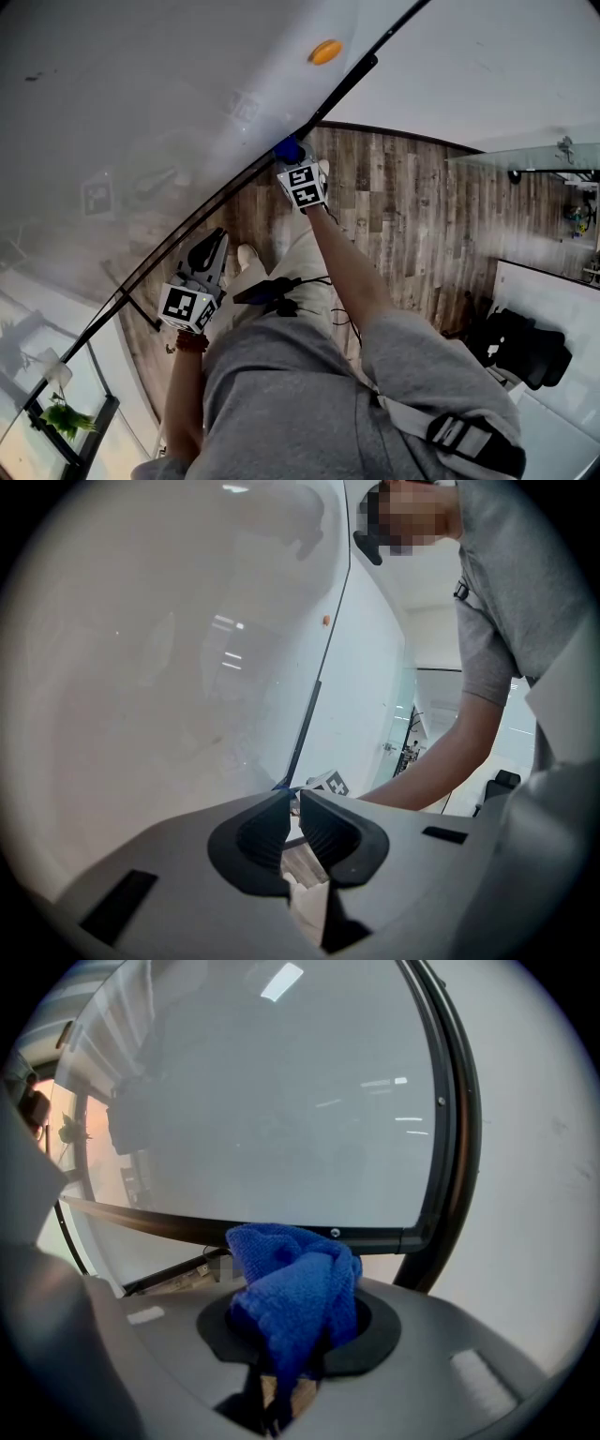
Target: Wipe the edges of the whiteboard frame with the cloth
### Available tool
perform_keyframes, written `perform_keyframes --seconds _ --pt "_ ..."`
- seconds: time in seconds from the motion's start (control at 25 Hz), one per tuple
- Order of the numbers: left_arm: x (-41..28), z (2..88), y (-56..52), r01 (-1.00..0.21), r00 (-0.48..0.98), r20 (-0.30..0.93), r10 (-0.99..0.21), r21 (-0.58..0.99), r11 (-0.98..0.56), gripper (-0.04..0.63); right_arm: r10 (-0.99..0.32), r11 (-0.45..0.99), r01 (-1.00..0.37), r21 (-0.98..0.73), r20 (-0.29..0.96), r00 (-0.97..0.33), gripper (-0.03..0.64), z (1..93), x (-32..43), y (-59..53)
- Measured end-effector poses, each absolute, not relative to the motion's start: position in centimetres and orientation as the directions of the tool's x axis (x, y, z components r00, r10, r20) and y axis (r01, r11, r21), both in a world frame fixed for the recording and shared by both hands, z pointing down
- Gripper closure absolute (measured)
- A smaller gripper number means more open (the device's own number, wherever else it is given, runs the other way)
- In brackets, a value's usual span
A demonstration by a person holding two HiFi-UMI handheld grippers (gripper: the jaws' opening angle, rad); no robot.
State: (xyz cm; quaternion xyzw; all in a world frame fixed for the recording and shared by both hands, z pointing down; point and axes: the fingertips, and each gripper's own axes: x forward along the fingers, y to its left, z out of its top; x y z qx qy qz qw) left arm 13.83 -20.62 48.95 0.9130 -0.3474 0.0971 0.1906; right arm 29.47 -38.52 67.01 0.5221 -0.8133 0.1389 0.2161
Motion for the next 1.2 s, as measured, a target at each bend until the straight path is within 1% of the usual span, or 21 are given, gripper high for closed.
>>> perform_keyframes --seconds 0.4,0.72,1.2 --pt "14.3 48.9 -21.3 -0.690 0.723 0.294 -0.625 0.278 -0.668 0.554 -0.772 0.443 -0.897 0.002 0.509 -0.380 0.495 67.2 28.2 -37.7" --pt "12.2 49.4 -21.6 -0.731 0.683 0.289 -0.671 0.297 -0.615 0.554 -0.752 0.467 -0.884 -0.006 0.524 -0.400 0.495 67.2 26.4 -37.0" --pt "10.2 49.1 -21.4 -0.742 0.669 0.279 -0.689 0.302 -0.598 0.554 -0.732 0.484 -0.875 -0.028 0.534 -0.422 0.495 67.1 23.4 -35.4"
